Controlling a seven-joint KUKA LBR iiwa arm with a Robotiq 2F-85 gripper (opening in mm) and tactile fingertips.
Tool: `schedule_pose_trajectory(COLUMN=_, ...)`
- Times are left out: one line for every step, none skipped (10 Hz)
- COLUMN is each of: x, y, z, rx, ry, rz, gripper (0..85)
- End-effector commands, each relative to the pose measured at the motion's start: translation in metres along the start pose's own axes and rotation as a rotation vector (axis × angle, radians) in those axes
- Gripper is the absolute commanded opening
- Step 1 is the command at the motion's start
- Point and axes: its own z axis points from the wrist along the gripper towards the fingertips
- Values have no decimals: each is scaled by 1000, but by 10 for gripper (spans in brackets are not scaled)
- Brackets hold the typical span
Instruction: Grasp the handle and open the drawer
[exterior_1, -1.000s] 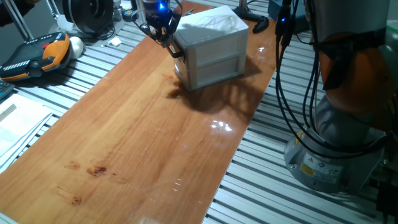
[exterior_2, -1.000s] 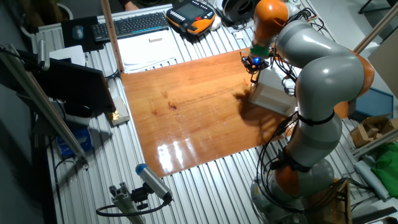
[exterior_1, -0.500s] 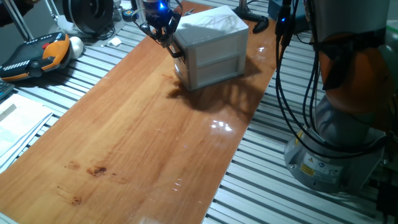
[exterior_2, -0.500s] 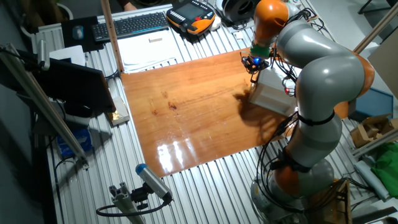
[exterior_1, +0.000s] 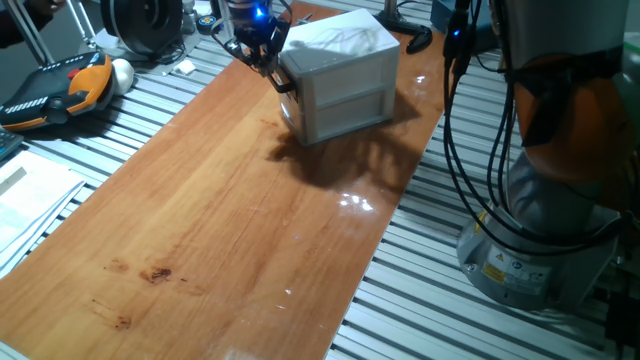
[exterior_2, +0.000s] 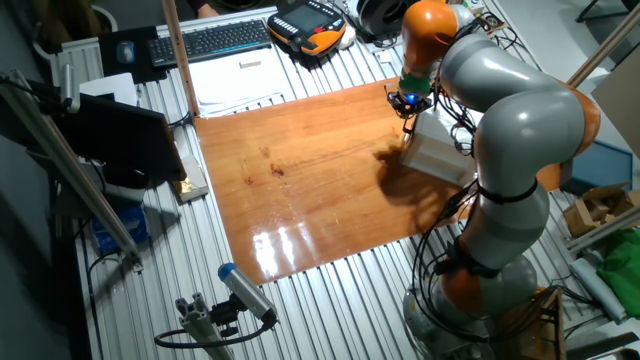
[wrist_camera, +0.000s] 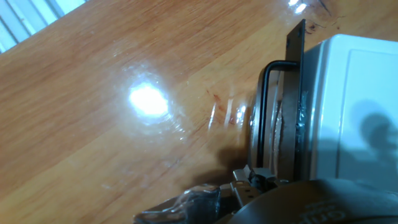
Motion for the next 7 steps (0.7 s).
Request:
schedule_pose_trajectory(x=0, y=0, z=0, rx=-15, ry=-2, rz=-13, gripper=7)
schedule_pose_trajectory(x=0, y=0, z=0, rx=-12, ry=-12, rz=-20, gripper=7)
schedule_pose_trajectory(x=0, y=0, z=0, rx=-10, ry=-3, rz=-14, gripper=7)
schedule_pose_trajectory(x=0, y=0, z=0, rx=-12, ry=0, rz=-6, gripper=7)
schedule_pose_trajectory(x=0, y=0, z=0, rx=-7, ry=-4, rz=-4, gripper=7)
schedule_pose_trajectory(x=0, y=0, z=0, rx=-10, ry=-2, rz=-1, gripper=7)
schedule_pose_trajectory(x=0, y=0, z=0, rx=-10, ry=-3, rz=-1, gripper=7)
